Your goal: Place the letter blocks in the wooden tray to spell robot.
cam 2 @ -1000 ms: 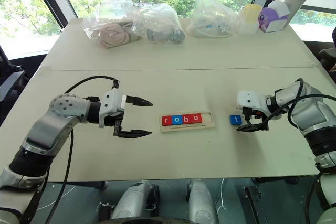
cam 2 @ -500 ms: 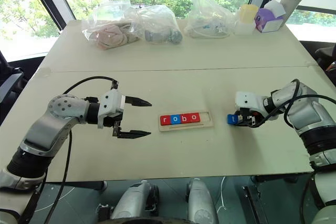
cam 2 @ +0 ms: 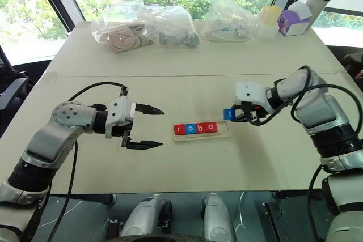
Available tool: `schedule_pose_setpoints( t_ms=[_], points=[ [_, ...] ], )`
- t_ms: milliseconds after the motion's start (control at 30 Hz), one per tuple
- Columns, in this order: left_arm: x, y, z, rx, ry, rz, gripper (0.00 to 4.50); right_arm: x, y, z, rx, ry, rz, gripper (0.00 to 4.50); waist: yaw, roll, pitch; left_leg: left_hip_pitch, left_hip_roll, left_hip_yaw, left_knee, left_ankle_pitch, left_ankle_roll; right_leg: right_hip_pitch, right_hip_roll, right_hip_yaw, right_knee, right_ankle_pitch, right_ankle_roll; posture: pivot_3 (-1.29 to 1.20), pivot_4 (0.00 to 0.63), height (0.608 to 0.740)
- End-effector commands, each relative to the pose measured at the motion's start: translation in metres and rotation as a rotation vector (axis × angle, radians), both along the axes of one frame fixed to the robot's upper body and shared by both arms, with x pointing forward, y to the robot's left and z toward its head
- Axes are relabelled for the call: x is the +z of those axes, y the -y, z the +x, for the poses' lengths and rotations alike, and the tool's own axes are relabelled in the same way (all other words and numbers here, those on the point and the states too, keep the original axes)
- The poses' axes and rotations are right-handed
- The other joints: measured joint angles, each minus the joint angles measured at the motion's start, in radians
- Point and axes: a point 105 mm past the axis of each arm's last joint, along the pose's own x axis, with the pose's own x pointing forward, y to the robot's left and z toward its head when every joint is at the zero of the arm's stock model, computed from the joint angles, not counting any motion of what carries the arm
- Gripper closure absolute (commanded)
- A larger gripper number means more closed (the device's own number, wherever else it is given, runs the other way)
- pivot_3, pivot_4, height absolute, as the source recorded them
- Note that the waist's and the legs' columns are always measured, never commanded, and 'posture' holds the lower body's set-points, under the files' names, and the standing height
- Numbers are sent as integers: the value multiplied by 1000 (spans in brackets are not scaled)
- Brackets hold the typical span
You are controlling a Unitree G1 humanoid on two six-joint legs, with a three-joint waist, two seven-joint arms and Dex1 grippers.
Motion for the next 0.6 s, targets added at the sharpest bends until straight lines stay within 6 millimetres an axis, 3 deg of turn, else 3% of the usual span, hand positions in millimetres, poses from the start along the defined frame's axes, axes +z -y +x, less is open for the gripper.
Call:
schedule_pose_setpoints(
  t_ms=[33, 600],
  points=[
    [9, 2, 0, -8, 38, -20, 0, 0, -5, 2, 26, 4, -27, 3383, -1, 0, 0, 0, 0, 0, 0, 0, 0, 0, 0, 0, 0, 0, 0, 0, 150, 740],
    [9, 0, -4, 24, 36, -28, 0, -12, -15, 9, 74, -26, -62, 3383, -5, 0, 0, 0, 0, 0, 0, 0, 0, -1, 0, 0, 1, 0, 1, 0, 150, 740]
  ],
)
